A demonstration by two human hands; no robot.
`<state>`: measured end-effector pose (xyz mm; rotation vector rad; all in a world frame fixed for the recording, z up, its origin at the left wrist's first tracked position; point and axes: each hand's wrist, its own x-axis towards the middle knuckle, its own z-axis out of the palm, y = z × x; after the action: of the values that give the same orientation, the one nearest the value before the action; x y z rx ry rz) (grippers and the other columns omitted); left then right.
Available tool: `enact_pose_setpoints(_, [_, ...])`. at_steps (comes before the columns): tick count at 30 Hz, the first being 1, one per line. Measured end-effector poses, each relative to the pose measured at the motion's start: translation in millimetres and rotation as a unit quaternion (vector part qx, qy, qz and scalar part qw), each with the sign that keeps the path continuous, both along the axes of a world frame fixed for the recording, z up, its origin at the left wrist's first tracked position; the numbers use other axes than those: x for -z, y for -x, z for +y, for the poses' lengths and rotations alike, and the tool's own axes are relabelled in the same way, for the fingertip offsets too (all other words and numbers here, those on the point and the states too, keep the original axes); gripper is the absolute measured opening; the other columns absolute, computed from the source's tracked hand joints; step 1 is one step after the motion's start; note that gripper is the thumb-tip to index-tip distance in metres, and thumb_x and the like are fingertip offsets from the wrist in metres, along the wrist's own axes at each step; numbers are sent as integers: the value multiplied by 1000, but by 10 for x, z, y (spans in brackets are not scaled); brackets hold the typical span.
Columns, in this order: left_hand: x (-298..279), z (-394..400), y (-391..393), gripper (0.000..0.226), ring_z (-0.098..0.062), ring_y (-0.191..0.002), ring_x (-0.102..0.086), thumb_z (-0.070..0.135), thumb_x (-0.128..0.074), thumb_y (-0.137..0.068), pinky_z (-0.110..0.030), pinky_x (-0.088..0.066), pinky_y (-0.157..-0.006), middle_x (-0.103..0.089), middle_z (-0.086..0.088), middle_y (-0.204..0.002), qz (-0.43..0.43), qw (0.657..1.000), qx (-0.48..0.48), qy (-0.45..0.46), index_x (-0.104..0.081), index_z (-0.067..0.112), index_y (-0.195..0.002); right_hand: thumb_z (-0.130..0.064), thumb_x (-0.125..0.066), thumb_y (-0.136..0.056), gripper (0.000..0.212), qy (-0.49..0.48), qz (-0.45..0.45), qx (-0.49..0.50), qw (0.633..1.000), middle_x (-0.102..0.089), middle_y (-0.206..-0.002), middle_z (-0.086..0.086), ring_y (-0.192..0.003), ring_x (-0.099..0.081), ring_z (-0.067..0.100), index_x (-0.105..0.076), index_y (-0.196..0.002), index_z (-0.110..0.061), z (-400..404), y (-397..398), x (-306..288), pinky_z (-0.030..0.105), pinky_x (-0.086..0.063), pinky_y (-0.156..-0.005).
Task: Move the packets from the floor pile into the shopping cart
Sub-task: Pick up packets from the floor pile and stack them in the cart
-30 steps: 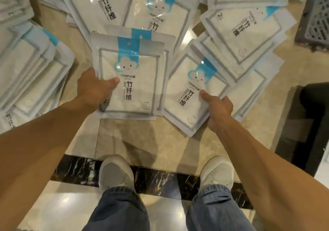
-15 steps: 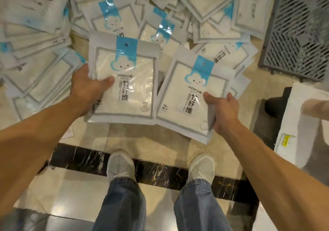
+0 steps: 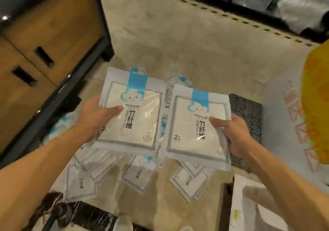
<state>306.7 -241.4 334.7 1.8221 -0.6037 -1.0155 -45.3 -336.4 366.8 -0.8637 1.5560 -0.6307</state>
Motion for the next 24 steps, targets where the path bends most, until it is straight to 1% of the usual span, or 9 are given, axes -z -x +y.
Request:
enact_pose_setpoints(2, [-631,-26,-107,41,-25,-90,-76,8,-85,-78,-38,-62,-76,-77,-8,-102,21,999,-19,19,-68,7,-115,3,-75,-87,22,9,3,-16,1000,-80,-95,13,-87,-78,33,-68,-106,-5,-57,-136,-704,55,-61,-87])
enact_pose_setpoints(4, [-1263,5,-219,38,-25,-87,-75,2,-82,-80,-37,-62,-73,-77,-10,-102,43,998,-33,39,-68,6,-115,3,-75,-87,27,21,-7,-27,999,-79,-97,15,-86,-78,35,-67,-112,-2,-63,-292,-1387,57,-61,-86])
enact_pose_setpoints(6, [-1884,104,-307,36,-27,-87,-76,0,-81,-80,-41,-62,-75,-77,-10,-100,55,996,-49,51,-68,6,-113,4,-74,-88,26,31,-16,-31,999,-80,-92,14,-79,-78,31,-65,-112,0,-4,-451,-2049,52,-64,-74])
enact_pose_setpoints(8, [-2444,251,-419,32,-30,-89,-75,2,-83,-79,-45,-61,-79,-78,-6,-95,57,995,-63,55,-69,11,-106,6,-71,-90,17,42,-28,-36,998,-79,-79,9,-66,-77,24,-64,-102,-3,92,-614,-2679,41,-64,-55])
enact_pose_setpoints(9, [-2694,332,-484,29,-29,-88,-75,3,-84,-79,-44,-61,-78,-79,-2,-91,50,994,-75,58,-70,14,-101,7,-70,-90,15,45,-37,-41,997,-79,-77,9,-63,-76,23,-64,-99,-4,143,-684,-2969,41,-63,-53])
enact_pose_setpoints(13, [-3684,681,-734,28,-27,-85,-75,3,-83,-79,-44,-61,-77,-78,-4,-93,29,991,-103,84,-68,16,-98,3,-74,-88,19,71,-54,-79,993,-80,-94,15,-77,-78,31,-66,-103,-6,286,-928,-3989,50,-64,-68])
enact_pose_setpoints(19, [-4797,1346,-934,28,-26,-82,-76,2,-82,-79,-40,-61,-72,-78,-6,-91,-18,983,-142,113,-70,16,-99,-3,-78,-86,39,86,-85,-149,981,-80,-92,15,-78,-78,35,-59,-120,-5,422,-1331,-4916,47,-64,-60])
enact_pose_setpoints(22, [-5131,1689,-850,25,-20,-71,-77,2,-81,-80,-31,-59,-56,-78,-3,-81,-36,977,-174,120,-69,16,-98,-3,-78,-87,41,76,-113,-210,968,-79,-94,16,-81,-78,36,-59,-123,-5,490,-1563,-5093,47,-63,-66])
enact_pose_setpoints(24, [-5293,1928,-777,24,-19,-69,-76,3,-81,-80,-30,-57,-55,-78,-2,-79,-54,970,-204,123,-69,17,-96,-3,-78,-86,47,72,-131,-256,955,-79,-99,18,-86,-78,38,-56,-128,-5,516,-1721,-5173,48,-63,-68])
